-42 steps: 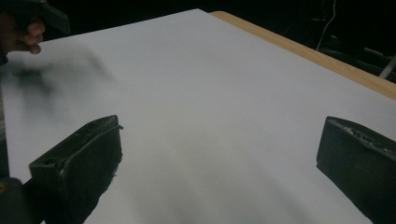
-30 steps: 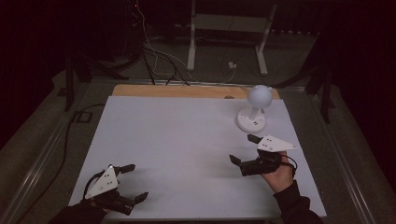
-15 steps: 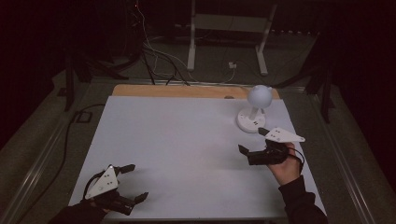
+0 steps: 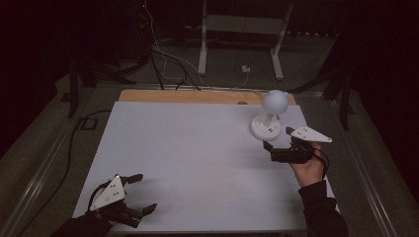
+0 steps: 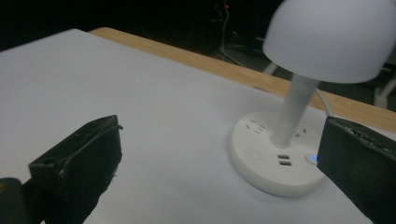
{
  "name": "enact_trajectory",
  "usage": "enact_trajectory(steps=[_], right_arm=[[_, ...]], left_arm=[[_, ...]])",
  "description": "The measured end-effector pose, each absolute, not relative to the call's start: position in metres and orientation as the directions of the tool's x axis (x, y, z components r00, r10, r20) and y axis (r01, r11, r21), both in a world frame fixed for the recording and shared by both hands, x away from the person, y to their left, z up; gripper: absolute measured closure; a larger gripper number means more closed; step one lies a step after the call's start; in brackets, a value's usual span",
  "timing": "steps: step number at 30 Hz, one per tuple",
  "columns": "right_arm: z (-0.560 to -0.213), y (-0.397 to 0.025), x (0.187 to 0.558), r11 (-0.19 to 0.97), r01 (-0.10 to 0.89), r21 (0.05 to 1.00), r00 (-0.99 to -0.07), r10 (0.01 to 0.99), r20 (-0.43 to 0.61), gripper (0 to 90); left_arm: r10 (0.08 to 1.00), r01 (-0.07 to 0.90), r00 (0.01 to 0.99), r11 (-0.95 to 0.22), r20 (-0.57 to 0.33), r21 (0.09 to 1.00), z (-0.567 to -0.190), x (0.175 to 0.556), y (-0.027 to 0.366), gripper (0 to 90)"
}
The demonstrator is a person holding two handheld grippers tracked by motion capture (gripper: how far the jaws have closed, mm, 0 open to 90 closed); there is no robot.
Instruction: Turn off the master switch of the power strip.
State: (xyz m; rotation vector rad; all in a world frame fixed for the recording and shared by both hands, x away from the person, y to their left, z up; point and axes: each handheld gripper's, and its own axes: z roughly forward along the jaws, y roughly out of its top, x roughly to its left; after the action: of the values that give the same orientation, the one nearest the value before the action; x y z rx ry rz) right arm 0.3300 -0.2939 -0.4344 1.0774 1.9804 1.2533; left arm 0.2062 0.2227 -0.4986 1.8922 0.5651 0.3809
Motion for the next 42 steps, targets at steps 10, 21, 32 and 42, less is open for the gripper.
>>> enact_trajectory(steps=[10, 21, 32, 42], right_arm=[[-0.445, -0.305, 0.35, 0.218, 0.374, 0.902, -0.465, 0.885, -0.021, 0.0], [-0.453, -0.316, 0.37, 0.209, 0.394, 0.895, -0.418, 0.908, -0.028, 0.0], [-0.461, -0.326, 0.388, 0.173, 0.436, 0.883, -0.376, 0.927, 0.004, 0.0], [-0.471, -0.331, 0.402, 0.119, 0.433, 0.893, -0.287, 0.958, 0.012, 0.9]], left_arm=[[0.549, 0.21, 0.836, -0.311, -0.005, 0.927, -0.498, 0.206, 0.223, 0.3], [0.548, 0.208, 0.836, -0.314, -0.002, 0.926, -0.498, 0.206, 0.223, 0.2], [0.549, 0.208, 0.836, -0.313, -0.002, 0.926, -0.498, 0.205, 0.223, 0.2], [0.55, 0.211, 0.835, -0.313, -0.004, 0.926, -0.499, 0.205, 0.223, 0.2]])
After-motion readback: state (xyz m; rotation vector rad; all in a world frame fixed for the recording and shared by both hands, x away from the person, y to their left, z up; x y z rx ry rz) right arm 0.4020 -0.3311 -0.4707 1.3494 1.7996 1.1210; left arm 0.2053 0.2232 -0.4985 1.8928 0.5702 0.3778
